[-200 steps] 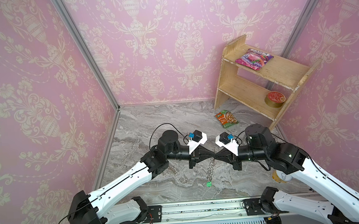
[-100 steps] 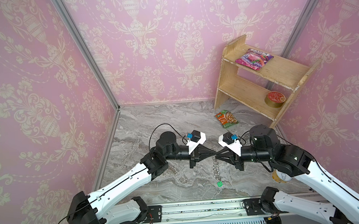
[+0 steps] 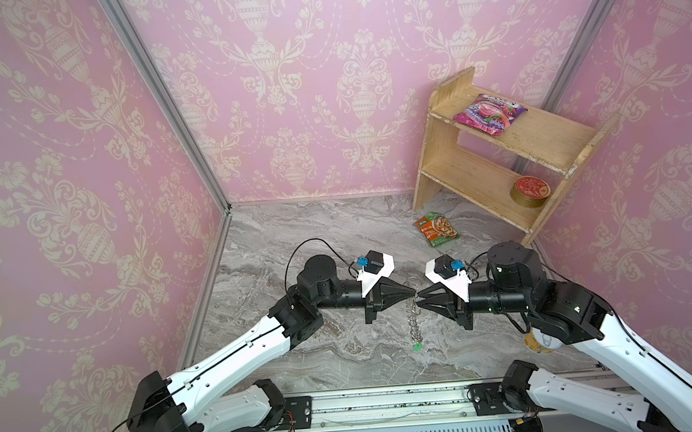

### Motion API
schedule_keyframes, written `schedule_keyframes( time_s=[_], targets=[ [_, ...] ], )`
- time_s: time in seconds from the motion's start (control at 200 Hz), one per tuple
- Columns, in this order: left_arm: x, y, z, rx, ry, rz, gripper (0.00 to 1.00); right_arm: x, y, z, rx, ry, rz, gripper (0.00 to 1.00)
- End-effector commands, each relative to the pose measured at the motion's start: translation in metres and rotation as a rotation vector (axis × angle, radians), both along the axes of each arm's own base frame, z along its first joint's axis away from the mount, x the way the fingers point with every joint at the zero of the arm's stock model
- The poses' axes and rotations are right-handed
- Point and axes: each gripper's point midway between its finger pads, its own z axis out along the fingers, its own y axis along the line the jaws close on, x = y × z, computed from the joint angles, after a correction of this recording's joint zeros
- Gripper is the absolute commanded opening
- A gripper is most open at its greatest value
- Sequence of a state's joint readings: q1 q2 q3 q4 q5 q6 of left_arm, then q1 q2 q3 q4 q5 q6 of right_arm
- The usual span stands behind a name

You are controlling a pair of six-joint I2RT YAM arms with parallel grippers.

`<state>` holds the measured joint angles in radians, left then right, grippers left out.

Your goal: Put the keys on the keyring

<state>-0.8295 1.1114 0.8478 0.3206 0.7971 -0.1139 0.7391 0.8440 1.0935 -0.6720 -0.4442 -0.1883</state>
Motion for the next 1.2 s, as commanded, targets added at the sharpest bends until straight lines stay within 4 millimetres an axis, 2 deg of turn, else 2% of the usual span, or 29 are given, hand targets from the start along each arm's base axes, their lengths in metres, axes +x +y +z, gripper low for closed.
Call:
schedule_keyframes(
  time_s=[0.0, 0.33, 0.455, 0.836, 1.196],
  targets=[
    [-0.003, 0.004, 0.015, -0.049, -0.032, 0.015, 0.0, 0.0, -0.006, -0.002, -0.01, -0.016, -0.022, 0.25],
    [-0.002, 0.004, 0.015, -0.051, -0.039, 0.018, 0.0, -0.002, -0.008, 0.0, -0.011, -0.029, -0.014, 0.24],
    [-0.002, 0.004, 0.016, -0.052, -0.039, 0.017, 0.0, -0.003, -0.004, 0.006, 0.02, -0.034, -0.001, 0.25],
    [-0.003, 0.005, 0.021, -0.071, -0.045, 0.012, 0.0, 0.003, 0.007, -0.002, 0.036, -0.007, 0.014, 0.25],
    [-0.003, 0.004, 0.021, -0.073, -0.044, 0.012, 0.0, 0.0, 0.016, 0.005, 0.094, 0.003, 0.047, 0.24]
  ],
)
